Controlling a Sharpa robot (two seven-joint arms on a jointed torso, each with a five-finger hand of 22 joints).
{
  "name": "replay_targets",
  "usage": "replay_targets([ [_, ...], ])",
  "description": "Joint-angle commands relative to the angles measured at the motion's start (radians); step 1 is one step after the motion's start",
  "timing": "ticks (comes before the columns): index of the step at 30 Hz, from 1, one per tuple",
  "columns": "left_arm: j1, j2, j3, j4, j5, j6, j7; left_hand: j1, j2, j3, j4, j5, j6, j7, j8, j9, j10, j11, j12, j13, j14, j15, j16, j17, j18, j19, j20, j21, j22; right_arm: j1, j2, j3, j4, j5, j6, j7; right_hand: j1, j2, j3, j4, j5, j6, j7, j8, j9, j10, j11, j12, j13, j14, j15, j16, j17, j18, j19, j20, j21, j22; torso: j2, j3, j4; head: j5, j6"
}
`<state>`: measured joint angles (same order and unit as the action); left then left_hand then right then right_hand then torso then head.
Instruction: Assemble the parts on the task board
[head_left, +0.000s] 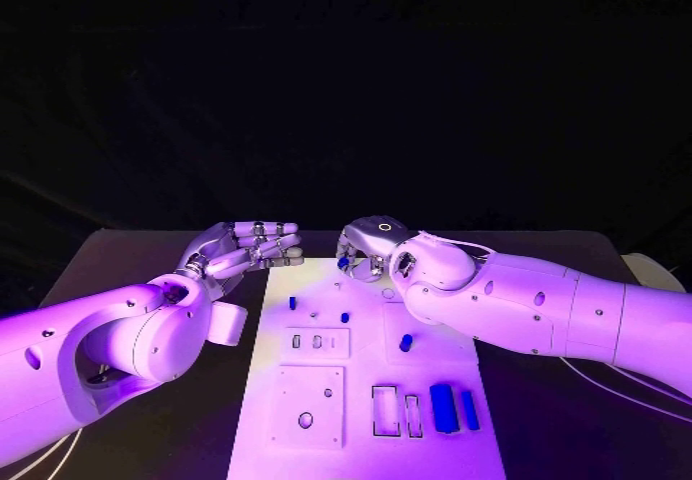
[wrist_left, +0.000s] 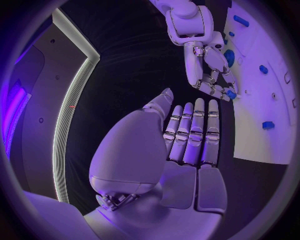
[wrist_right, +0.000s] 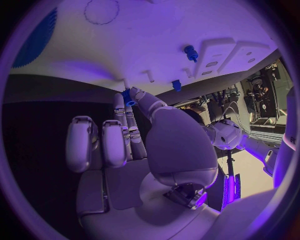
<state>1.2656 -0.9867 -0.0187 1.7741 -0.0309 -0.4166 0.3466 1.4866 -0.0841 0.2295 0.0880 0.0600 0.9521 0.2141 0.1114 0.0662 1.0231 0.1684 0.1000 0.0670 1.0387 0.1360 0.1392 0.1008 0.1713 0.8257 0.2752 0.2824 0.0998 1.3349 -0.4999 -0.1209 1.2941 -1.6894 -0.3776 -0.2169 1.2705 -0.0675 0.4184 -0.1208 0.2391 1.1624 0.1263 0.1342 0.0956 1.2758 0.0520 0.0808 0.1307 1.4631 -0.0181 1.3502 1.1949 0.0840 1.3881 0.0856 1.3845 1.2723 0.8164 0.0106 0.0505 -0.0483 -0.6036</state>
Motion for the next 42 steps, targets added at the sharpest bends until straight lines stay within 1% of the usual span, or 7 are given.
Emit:
replay_targets([
  [1, 0.003, 0.002, 0.001, 0.000, 0.001, 0.017, 0.003, -0.003, 0.002, 0.005, 0.000, 0.000, -0.002, 0.008, -0.006, -0.001, 0.000, 0.006, -0.005, -0.001, -0.005, 0.003, -0.006, -0.001, 0.012, -0.006, 0.003, -0.005, -0.001, 0.000, 0.001, 0.000, -0.001, -0.005, 0.036, -0.007, -0.003, 0.004, 0.018, 0.021, 0.007, 0.008, -0.010, 0.001, 0.042, 0.003, 0.000, -0.004, 0.001, 0.045, -0.006, 0.006, -0.001, -0.019, 0.004, -0.001, 0.006, 0.001, 0.002, 0.0007, 0.0022, 0.000, -0.002],
  [20, 0.007, 0.000, 0.001, 0.000, 0.001, 0.017, 0.002, -0.003, 0.002, 0.005, 0.000, 0.000, -0.002, 0.008, -0.006, -0.001, 0.000, 0.006, -0.005, -0.001, -0.005, 0.003, -0.006, -0.001, 0.012, -0.006, 0.003, -0.005, -0.001, 0.000, 0.009, -0.001, -0.015, -0.017, 0.062, -0.022, -0.007, -0.001, 0.017, 0.025, 0.008, 0.007, -0.010, 0.001, 0.044, 0.003, 0.001, -0.005, 0.002, 0.044, -0.005, 0.005, -0.005, -0.018, 0.000, -0.001, 0.003, -0.003, 0.006, -0.0005, 0.0063, -0.003, -0.004],
  [26, 0.009, -0.001, 0.001, 0.000, 0.001, 0.017, 0.001, -0.003, 0.002, 0.005, 0.000, 0.000, -0.002, 0.008, -0.006, -0.001, 0.000, 0.006, -0.005, -0.001, -0.005, 0.003, -0.006, -0.001, 0.012, -0.006, 0.003, -0.005, -0.001, 0.000, 0.015, -0.001, -0.025, -0.020, 0.060, -0.033, -0.016, -0.012, 0.019, 0.035, 0.000, -0.009, -0.004, -0.007, 0.045, -0.012, 0.006, -0.015, -0.001, 0.042, -0.001, 0.004, -0.010, -0.017, -0.007, 0.002, -0.001, -0.008, 0.007, -0.0008, 0.0060, -0.003, -0.003],
  [30, 0.010, -0.001, 0.001, 0.000, 0.001, 0.018, 0.001, -0.003, 0.002, 0.005, -0.001, 0.000, -0.002, 0.008, -0.007, -0.001, 0.000, 0.007, -0.006, -0.001, -0.005, 0.003, -0.008, -0.001, 0.012, -0.007, 0.004, -0.006, -0.002, 0.000, 0.018, -0.001, -0.029, -0.020, 0.059, -0.037, -0.024, -0.025, 0.023, 0.045, -0.010, -0.037, 0.009, -0.022, 0.043, -0.050, 0.019, -0.021, -0.009, 0.040, 0.010, 0.002, -0.016, -0.014, -0.017, 0.009, -0.009, -0.019, 0.007, -0.0011, 0.0067, -0.005, -0.003],
  [33, 0.010, -0.001, 0.001, 0.000, 0.001, 0.018, 0.000, -0.003, 0.002, 0.006, -0.001, 0.000, -0.002, 0.008, -0.007, -0.001, 0.000, 0.007, -0.007, -0.001, -0.005, 0.003, -0.008, 0.000, 0.012, -0.008, 0.004, -0.006, -0.002, 0.000, 0.018, -0.001, -0.028, -0.020, 0.052, -0.036, -0.042, -0.054, 0.015, 0.058, -0.010, -0.087, 0.023, -0.053, 0.033, -0.101, 0.034, -0.020, -0.020, 0.034, 0.024, -0.005, -0.032, -0.009, -0.035, 0.020, -0.025, -0.041, 0.008, -0.0010, 0.0070, -0.004, -0.002],
  [36, 0.010, -0.001, 0.001, -0.001, 0.001, 0.018, -0.001, -0.003, 0.002, 0.006, -0.001, 0.000, -0.002, 0.008, -0.007, -0.001, 0.000, 0.007, -0.007, -0.001, -0.005, 0.003, -0.008, 0.000, 0.012, -0.008, 0.004, -0.006, -0.002, 0.000, 0.015, -0.001, -0.022, -0.020, 0.041, -0.033, -0.052, -0.076, -0.001, 0.065, -0.002, -0.111, 0.026, -0.068, 0.028, -0.127, 0.040, -0.017, -0.025, 0.032, 0.028, -0.008, -0.040, -0.005, -0.047, 0.027, -0.037, -0.057, 0.007, -0.0006, 0.0076, -0.005, -0.002],
  [42, 0.011, -0.003, 0.001, -0.003, 0.001, 0.018, -0.001, -0.003, 0.002, 0.006, -0.001, 0.000, -0.002, 0.008, -0.007, -0.001, 0.000, 0.007, -0.007, -0.001, -0.005, 0.003, -0.008, 0.000, 0.012, -0.008, 0.004, -0.006, -0.002, 0.000, -0.019, -0.001, 0.026, -0.020, 0.014, -0.032, -0.052, -0.089, -0.016, 0.070, 0.010, -0.123, 0.022, -0.070, 0.026, -0.134, 0.039, -0.011, -0.025, 0.031, 0.028, -0.008, -0.042, -0.004, -0.048, 0.030, -0.038, -0.056, 0.007, 0.0001, 0.0067, -0.003, 0.000],
])
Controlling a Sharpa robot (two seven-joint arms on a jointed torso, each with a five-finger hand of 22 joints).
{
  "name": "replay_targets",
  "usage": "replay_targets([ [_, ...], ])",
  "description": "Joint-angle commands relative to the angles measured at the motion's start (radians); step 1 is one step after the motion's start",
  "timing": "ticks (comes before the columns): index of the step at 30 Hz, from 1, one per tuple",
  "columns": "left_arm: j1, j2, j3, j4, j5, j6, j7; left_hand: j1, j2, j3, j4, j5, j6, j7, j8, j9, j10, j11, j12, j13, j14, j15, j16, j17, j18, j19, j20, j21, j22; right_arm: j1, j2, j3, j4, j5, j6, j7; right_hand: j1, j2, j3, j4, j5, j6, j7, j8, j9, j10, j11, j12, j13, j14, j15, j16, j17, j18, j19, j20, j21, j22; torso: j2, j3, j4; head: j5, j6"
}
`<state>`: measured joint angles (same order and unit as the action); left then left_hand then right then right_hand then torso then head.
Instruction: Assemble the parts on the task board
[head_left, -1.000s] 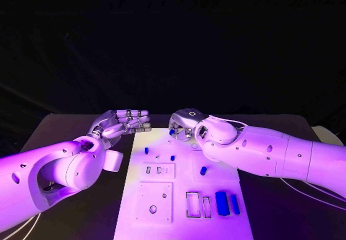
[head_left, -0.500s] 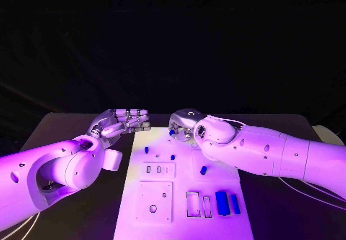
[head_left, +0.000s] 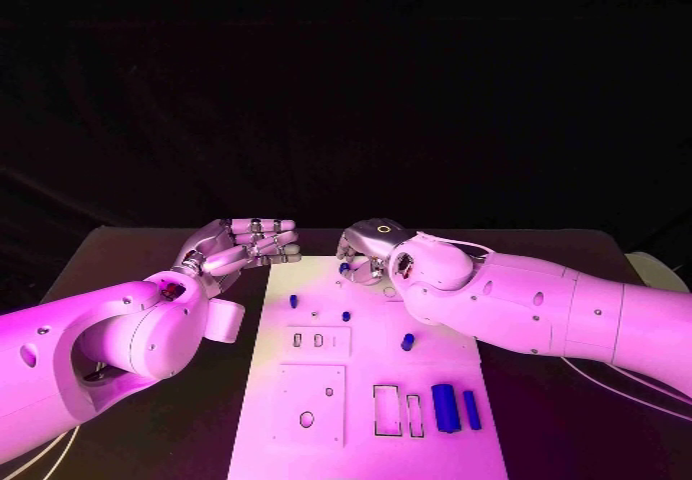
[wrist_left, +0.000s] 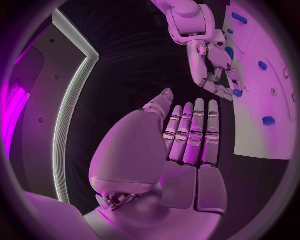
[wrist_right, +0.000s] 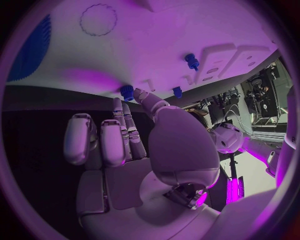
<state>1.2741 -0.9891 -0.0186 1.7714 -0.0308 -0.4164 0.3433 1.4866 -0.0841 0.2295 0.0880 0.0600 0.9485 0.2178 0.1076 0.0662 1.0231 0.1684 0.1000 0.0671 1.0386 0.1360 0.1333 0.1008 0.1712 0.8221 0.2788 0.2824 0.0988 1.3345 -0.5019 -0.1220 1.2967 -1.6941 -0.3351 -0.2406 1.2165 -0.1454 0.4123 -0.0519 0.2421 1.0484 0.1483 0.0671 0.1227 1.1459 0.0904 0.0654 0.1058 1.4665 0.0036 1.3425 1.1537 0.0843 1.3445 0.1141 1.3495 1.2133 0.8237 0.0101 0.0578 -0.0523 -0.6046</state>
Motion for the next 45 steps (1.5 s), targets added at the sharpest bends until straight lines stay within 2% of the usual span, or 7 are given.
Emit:
replay_targets([
  [1, 0.002, -0.001, 0.001, -0.001, 0.001, 0.018, 0.002, -0.003, 0.002, 0.006, -0.001, 0.000, 0.002, 0.005, -0.003, -0.001, 0.000, 0.007, -0.007, -0.001, -0.005, 0.003, -0.003, 0.000, 0.012, -0.004, 0.000, -0.006, -0.001, 0.000, -0.027, 0.000, 0.036, -0.015, -0.032, -0.009, 0.002, -0.012, -0.012, 0.002, 0.008, -0.009, 0.000, -0.002, -0.001, -0.003, 0.000, 0.006, 0.000, 0.028, 0.006, 0.000, 0.000, -0.005, -0.004, 0.001, -0.003, 0.005, -0.001, 0.0009, -0.0015, 0.002, 0.001],
  [11, 0.002, -0.006, 0.001, -0.008, 0.001, 0.018, 0.002, -0.003, 0.002, 0.006, -0.001, 0.000, 0.002, 0.005, -0.003, -0.001, 0.000, 0.007, -0.007, -0.001, -0.005, 0.003, -0.003, 0.000, 0.012, -0.004, 0.000, -0.006, -0.001, 0.005, -0.186, 0.017, 0.186, 0.031, -0.060, -0.027, 0.014, -0.009, -0.021, 0.021, 0.021, 0.024, -0.003, 0.011, 0.009, 0.095, -0.019, 0.066, 0.026, 0.032, -0.008, 0.013, 0.014, -0.012, 0.024, -0.007, 0.023, 0.048, -0.009, -0.0025, -0.0090, -0.001, 0.004],
  [19, 0.002, -0.009, 0.001, -0.015, 0.002, 0.021, 0.001, -0.003, 0.002, 0.006, -0.001, 0.000, 0.002, 0.005, -0.003, -0.001, 0.000, 0.007, -0.007, -0.001, -0.005, 0.003, -0.003, 0.000, 0.012, -0.004, 0.000, -0.006, -0.001, 0.006, -0.334, 0.025, 0.275, 0.187, -0.001, -0.053, 0.007, -0.056, -0.112, 0.046, 0.014, -0.004, -0.029, 0.019, 0.017, 0.279, -0.061, 0.279, 0.187, 0.046, -0.043, 0.051, 0.074, -0.020, 0.046, -0.040, 0.043, 0.084, -0.016, -0.0048, -0.0180, -0.012, 0.005],
  [21, 0.002, -0.010, 0.001, -0.016, 0.002, 0.021, 0.001, -0.003, 0.002, 0.006, -0.001, 0.000, 0.002, 0.005, -0.003, -0.001, 0.000, 0.007, -0.007, -0.001, -0.005, 0.003, -0.003, 0.000, 0.012, -0.004, 0.000, -0.006, -0.001, 0.006, -0.352, 0.025, 0.278, 0.208, 0.012, -0.054, 0.102, -0.009, -0.264, 0.090, 0.064, -0.047, -0.042, 0.074, 0.048, 0.042, -0.064, 0.727, 0.667, 0.053, -0.048, 0.096, 0.129, -0.026, 0.054, -0.042, 0.048, 0.101, -0.017, -0.0046, -0.0196, -0.014, 0.005],
  [22, 0.002, -0.009, 0.001, -0.018, 0.002, 0.021, 0.001, -0.003, 0.002, 0.006, -0.001, 0.000, 0.002, 0.005, -0.003, -0.001, 0.000, 0.007, -0.007, -0.001, -0.005, 0.003, -0.003, 0.000, 0.012, -0.004, 0.000, -0.006, -0.001, 0.006, -0.360, 0.025, 0.278, 0.217, 0.020, -0.054, 0.067, -0.006, -0.283, 0.119, 0.036, -0.066, -0.023, 0.070, 0.048, 0.089, -0.052, 0.822, 0.759, 0.058, -0.038, 0.114, 0.171, -0.025, 0.057, -0.045, 0.050, 0.106, -0.018, -0.0044, -0.0205, -0.015, 0.005],
  [27, 0.002, -0.008, 0.001, -0.023, 0.003, 0.024, 0.001, -0.003, 0.002, 0.006, -0.001, 0.000, 0.002, 0.005, -0.003, -0.001, 0.000, 0.007, -0.007, -0.001, -0.005, 0.003, -0.003, 0.000, 0.012, -0.004, 0.000, -0.006, -0.001, 0.004, -0.370, 0.025, 0.254, 0.237, 0.054, -0.055, 0.088, -0.015, -0.318, 0.169, 0.030, -0.109, -0.011, 0.099, 0.061, 0.203, -0.038, 1.128, 1.062, 0.078, -0.023, 0.170, 0.286, -0.029, 0.071, -0.025, 0.061, 0.131, -0.018, -0.0044, -0.0191, -0.018, 0.006],
  [45, 0.002, -0.006, 0.000, -0.029, 0.003, 0.025, -0.001, -0.004, 0.001, 0.006, -0.001, 0.000, 0.001, 0.005, -0.005, -0.001, -0.001, 0.007, -0.009, -0.001, -0.004, 0.003, -0.005, 0.000, 0.012, -0.005, 0.001, -0.007, -0.002, -0.004, -0.328, 0.025, 0.179, 0.247, 0.092, -0.056, 0.118, -0.011, -0.338, 0.217, 0.050, -0.141, -0.004, 0.141, 0.076, 0.254, -0.030, 1.272, 1.209, 0.088, -0.014, 0.196, 0.340, -0.034, 0.089, -0.017, 0.078, 0.162, -0.016, -0.0038, -0.0182, -0.015, -0.005],
])
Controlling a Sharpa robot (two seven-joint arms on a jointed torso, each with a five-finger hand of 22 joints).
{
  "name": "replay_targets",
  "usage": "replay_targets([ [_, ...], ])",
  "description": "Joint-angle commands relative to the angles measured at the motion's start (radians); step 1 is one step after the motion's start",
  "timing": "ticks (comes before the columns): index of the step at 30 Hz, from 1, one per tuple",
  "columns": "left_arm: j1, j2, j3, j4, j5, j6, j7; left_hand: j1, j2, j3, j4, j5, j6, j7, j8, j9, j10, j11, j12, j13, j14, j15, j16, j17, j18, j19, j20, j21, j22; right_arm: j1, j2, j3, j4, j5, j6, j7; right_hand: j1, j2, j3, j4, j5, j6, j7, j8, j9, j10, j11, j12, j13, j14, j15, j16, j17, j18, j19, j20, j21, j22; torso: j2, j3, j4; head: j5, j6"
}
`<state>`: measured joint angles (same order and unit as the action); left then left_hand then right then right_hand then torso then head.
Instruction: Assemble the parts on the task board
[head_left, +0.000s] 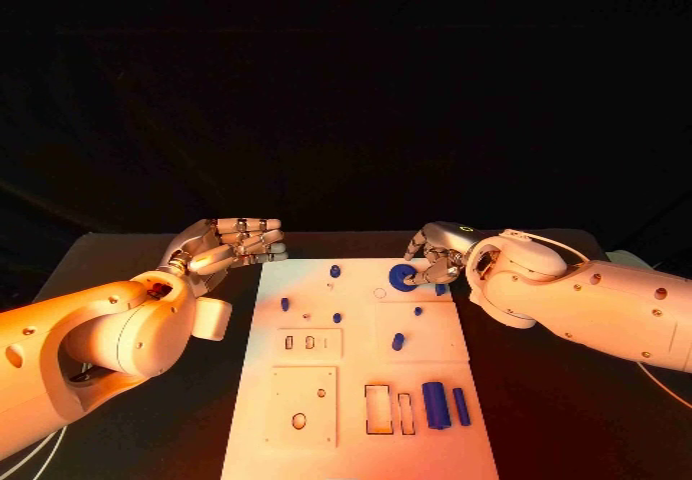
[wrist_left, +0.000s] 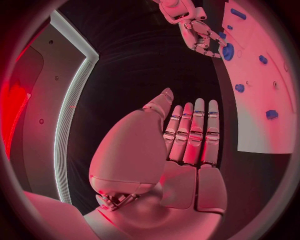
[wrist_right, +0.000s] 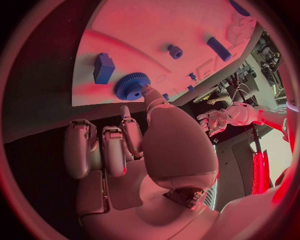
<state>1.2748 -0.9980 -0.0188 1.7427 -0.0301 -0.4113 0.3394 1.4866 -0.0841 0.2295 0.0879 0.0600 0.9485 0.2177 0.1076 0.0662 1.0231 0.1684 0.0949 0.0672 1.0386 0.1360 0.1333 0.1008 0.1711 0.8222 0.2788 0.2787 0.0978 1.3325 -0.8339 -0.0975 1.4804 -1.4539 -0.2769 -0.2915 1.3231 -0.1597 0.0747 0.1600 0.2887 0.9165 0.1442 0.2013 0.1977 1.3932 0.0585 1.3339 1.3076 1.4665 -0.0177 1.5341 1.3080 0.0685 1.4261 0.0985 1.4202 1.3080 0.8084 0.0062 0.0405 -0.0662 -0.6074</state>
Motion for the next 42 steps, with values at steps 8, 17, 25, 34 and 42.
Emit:
replay_targets([
  [8, 0.001, 0.005, 0.001, -0.003, 0.002, 0.020, 0.002, -0.004, 0.001, 0.006, -0.001, 0.000, 0.001, 0.005, -0.005, -0.001, -0.001, 0.007, -0.004, -0.001, -0.004, 0.003, -0.005, 0.000, 0.012, -0.005, 0.001, -0.003, -0.001, -0.008, 0.013, 0.000, -0.015, 0.007, 0.047, -0.002, 0.014, 0.006, -0.002, 0.013, 0.005, -0.009, 0.001, 0.015, 0.004, 0.015, 0.003, 0.021, 0.025, 0.089, 0.008, 0.008, 0.194, -0.019, 0.010, 0.000, 0.010, 0.073, -0.001, 0.0008, 0.0009, 0.000, -0.008],
  [17, 0.001, 0.006, 0.001, -0.004, 0.002, 0.021, 0.001, -0.004, 0.001, 0.006, -0.002, 0.000, 0.001, 0.005, -0.006, -0.001, -0.001, 0.007, -0.004, -0.001, -0.004, 0.003, -0.006, 0.000, 0.012, -0.005, 0.001, -0.004, -0.001, -0.010, 0.021, 0.000, -0.019, 0.008, 0.055, 0.001, 0.018, 0.013, -0.002, 0.020, 0.013, -0.001, -0.001, 0.029, 0.009, 0.027, 0.002, 0.043, 0.048, 0.090, 0.008, 0.011, 0.200, -0.020, 0.013, 0.001, 0.013, 0.078, 0.000, 0.0007, 0.0012, 0.000, -0.010],
  [25, 0.001, 0.006, 0.001, -0.004, 0.002, 0.022, 0.000, -0.004, 0.001, 0.006, -0.002, 0.000, 0.001, 0.005, -0.006, -0.001, -0.001, 0.007, -0.004, -0.001, -0.004, 0.003, -0.006, 0.000, 0.012, -0.005, 0.001, -0.004, -0.001, -0.012, 0.028, 0.000, -0.029, -0.004, 0.058, -0.004, 0.040, 0.030, 0.012, 0.015, 0.021, 0.024, -0.007, 0.050, 0.015, 0.043, -0.003, 0.071, 0.076, 0.091, 0.004, 0.014, 0.205, -0.022, 0.018, -0.001, 0.018, 0.087, 0.000, 0.0012, 0.0016, 0.000, -0.013],
  [34, 0.001, 0.005, 0.001, -0.005, 0.002, 0.022, -0.002, -0.003, 0.002, 0.007, -0.002, 0.000, 0.001, 0.005, -0.006, -0.001, -0.001, 0.007, -0.005, -0.001, -0.003, 0.003, -0.006, 0.000, 0.013, -0.005, 0.001, -0.004, -0.001, -0.018, 0.032, 0.000, -0.020, -0.113, 0.007, -0.012, 0.086, 0.059, 0.070, -0.007, -0.019, 0.097, -0.033, 0.075, 0.022, 0.072, -0.026, 0.109, 0.118, 0.093, -0.014, 0.017, 0.213, -0.027, 0.032, -0.016, 0.033, 0.110, 0.000, 0.0009, 0.0017, 0.001, -0.014],
  [42, 0.001, 0.006, 0.001, -0.006, 0.002, 0.023, -0.003, -0.002, 0.003, 0.008, -0.003, 0.001, 0.001, 0.005, -0.007, -0.001, -0.001, 0.007, -0.006, -0.001, -0.003, 0.003, -0.007, 0.001, 0.013, -0.004, 0.001, -0.004, -0.002, -0.021, 0.033, 0.000, -0.002, -0.183, -0.041, -0.020, 0.081, 0.056, 0.085, -0.005, -0.020, 0.117, -0.041, 0.076, 0.022, 0.083, -0.032, 0.121, 0.132, 0.094, -0.020, 0.019, 0.218, -0.030, 0.041, -0.022, 0.042, 0.123, 0.000, 0.0013, 0.0018, 0.001, -0.012],
])
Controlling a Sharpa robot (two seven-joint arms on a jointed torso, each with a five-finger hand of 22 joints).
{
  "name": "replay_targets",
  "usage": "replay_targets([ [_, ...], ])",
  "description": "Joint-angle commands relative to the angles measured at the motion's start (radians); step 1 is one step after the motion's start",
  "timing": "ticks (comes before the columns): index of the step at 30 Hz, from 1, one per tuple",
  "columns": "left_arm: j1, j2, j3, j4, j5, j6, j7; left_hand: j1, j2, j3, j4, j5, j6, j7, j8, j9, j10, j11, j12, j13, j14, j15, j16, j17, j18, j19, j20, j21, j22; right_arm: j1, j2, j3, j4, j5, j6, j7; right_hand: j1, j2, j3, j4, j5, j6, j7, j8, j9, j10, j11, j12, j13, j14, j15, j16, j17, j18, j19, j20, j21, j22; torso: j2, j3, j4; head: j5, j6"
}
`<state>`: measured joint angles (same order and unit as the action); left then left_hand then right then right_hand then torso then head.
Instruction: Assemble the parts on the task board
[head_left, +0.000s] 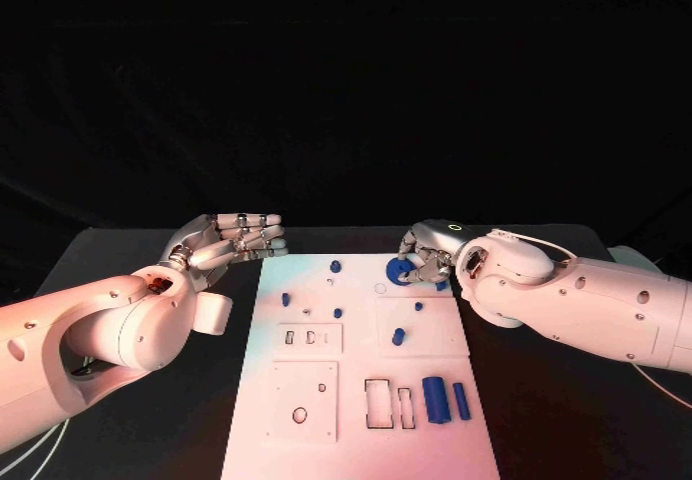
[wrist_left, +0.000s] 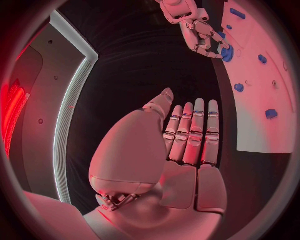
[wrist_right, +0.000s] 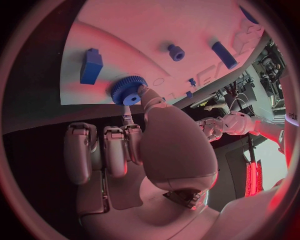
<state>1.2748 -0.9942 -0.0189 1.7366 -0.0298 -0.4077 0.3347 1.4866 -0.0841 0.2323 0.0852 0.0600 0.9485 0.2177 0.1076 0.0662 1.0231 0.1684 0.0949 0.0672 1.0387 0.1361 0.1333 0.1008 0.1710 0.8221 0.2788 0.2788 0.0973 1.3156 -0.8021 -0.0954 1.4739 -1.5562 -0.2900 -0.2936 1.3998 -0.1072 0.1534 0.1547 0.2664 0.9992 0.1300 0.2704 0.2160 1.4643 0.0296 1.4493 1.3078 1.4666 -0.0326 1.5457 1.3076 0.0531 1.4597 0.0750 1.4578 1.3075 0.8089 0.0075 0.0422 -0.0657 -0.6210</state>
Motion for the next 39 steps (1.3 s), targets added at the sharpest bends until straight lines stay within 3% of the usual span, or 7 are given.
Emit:
replay_targets([
  [1, 0.001, 0.002, 0.001, 0.000, 0.002, 0.019, 0.002, -0.002, 0.003, 0.005, 0.000, 0.001, 0.001, 0.005, -0.007, -0.001, -0.001, 0.007, -0.006, -0.001, -0.003, 0.003, -0.007, 0.001, 0.013, -0.004, 0.001, -0.004, -0.001, -0.004, 0.001, -0.003, 0.006, -0.085, -0.031, -0.019, 0.003, 0.003, 0.006, 0.000, 0.002, 0.035, -0.027, 0.007, 0.004, 0.012, -0.004, 0.005, 0.132, 0.094, -0.005, 0.007, 0.218, -0.015, 0.008, 0.001, 0.005, 0.124, 0.000, 0.0000, 0.0001, 0.000, 0.001],
  [7, 0.001, 0.003, 0.001, 0.000, 0.002, 0.019, 0.001, -0.002, 0.003, 0.005, 0.000, 0.001, 0.001, 0.005, -0.007, -0.001, -0.001, 0.007, -0.006, -0.001, -0.003, 0.003, -0.007, 0.001, 0.013, -0.004, 0.001, -0.004, -0.001, -0.004, -0.005, -0.002, 0.038, -0.097, -0.060, -0.024, -0.002, 0.001, 0.013, 0.003, 0.007, 0.040, -0.029, 0.004, 0.003, 0.013, -0.006, 0.007, 0.133, 0.094, -0.007, 0.007, 0.219, -0.016, 0.011, -0.001, 0.008, 0.129, 0.000, 0.0000, -0.0005, 0.003, 0.006],
  [12, 0.001, 0.003, 0.001, -0.001, 0.002, 0.020, 0.000, -0.002, 0.003, 0.005, 0.000, 0.001, 0.001, 0.005, -0.007, -0.001, -0.001, 0.007, -0.006, -0.001, -0.003, 0.003, -0.007, 0.001, 0.013, -0.004, 0.001, -0.004, -0.001, 0.001, -0.008, -0.002, 0.099, -0.134, -0.083, -0.039, -0.005, -0.002, 0.022, 0.004, 0.019, 0.041, -0.029, -0.002, 0.001, 0.014, -0.007, 0.007, 0.135, 0.095, -0.009, 0.008, 0.221, -0.018, 0.017, -0.003, 0.014, 0.138, -0.001, -0.0007, -0.0001, 0.005, 0.007],
  [19, 0.001, 0.006, 0.001, -0.003, 0.002, 0.020, -0.001, -0.002, 0.003, 0.005, 0.000, 0.001, 0.001, 0.005, -0.007, -0.001, -0.001, 0.007, -0.006, -0.001, -0.003, 0.003, -0.007, 0.001, 0.013, -0.004, 0.001, -0.004, -0.001, 0.009, 0.048, -0.002, 0.144, -0.184, -0.091, -0.064, -0.008, -0.001, 0.032, 0.007, 0.024, 0.039, -0.028, -0.008, -0.001, 0.014, -0.007, 0.007, 0.135, 0.095, -0.009, 0.009, 0.223, -0.020, 0.021, -0.004, 0.018, 0.143, 0.001, 0.0002, 0.0024, 0.007, 0.010],
  [24, 0.001, 0.010, 0.001, -0.005, 0.002, 0.019, -0.004, 0.000, 0.004, 0.007, -0.001, 0.001, 0.001, 0.005, -0.007, -0.001, -0.001, 0.007, -0.007, 0.000, -0.002, 0.003, -0.008, 0.001, 0.013, -0.004, 0.001, -0.004, -0.001, 0.011, 0.111, -0.004, 0.129, -0.197, -0.092, -0.073, -0.008, 0.001, 0.037, 0.007, 0.027, 0.040, -0.028, -0.011, -0.002, 0.014, -0.007, 0.007, 0.135, 0.095, -0.009, 0.009, 0.224, -0.020, 0.022, -0.005, 0.019, 0.144, 0.001, -0.0018, 0.0040, 0.007, 0.010],
  [29, 0.001, 0.013, 0.001, -0.005, 0.002, 0.019, -0.004, 0.000, 0.004, 0.007, -0.001, 0.001, 0.001, 0.005, -0.007, -0.001, -0.001, 0.007, -0.007, 0.000, -0.002, 0.003, -0.008, 0.001, 0.013, -0.004, 0.001, -0.004, -0.001, 0.011, 0.159, -0.009, 0.095, -0.200, -0.089, -0.071, -0.008, 0.001, 0.038, 0.007, 0.027, 0.040, -0.028, -0.011, -0.002, 0.014, -0.007, 0.007, 0.135, 0.096, -0.009, 0.010, 0.225, -0.020, 0.022, -0.005, 0.019, 0.145, 0.002, -0.0006, 0.0015, 0.012, 0.011],
  [39, 0.001, 0.017, 0.001, -0.005, 0.002, 0.020, -0.004, 0.000, 0.004, 0.007, -0.001, 0.001, 0.001, 0.005, -0.007, -0.001, -0.001, 0.007, -0.007, 0.000, -0.002, 0.003, -0.008, 0.001, 0.013, -0.004, 0.001, -0.004, -0.001, 0.001, 0.227, -0.018, 0.022, -0.191, -0.075, -0.058, -0.012, 0.002, 0.042, 0.009, 0.028, 0.038, -0.027, -0.016, -0.003, 0.013, -0.006, 0.006, 0.134, 0.095, -0.009, 0.009, 0.223, -0.020, 0.021, -0.005, 0.018, 0.143, 0.003, 0.0001, 0.0034, 0.016, 0.006],
])
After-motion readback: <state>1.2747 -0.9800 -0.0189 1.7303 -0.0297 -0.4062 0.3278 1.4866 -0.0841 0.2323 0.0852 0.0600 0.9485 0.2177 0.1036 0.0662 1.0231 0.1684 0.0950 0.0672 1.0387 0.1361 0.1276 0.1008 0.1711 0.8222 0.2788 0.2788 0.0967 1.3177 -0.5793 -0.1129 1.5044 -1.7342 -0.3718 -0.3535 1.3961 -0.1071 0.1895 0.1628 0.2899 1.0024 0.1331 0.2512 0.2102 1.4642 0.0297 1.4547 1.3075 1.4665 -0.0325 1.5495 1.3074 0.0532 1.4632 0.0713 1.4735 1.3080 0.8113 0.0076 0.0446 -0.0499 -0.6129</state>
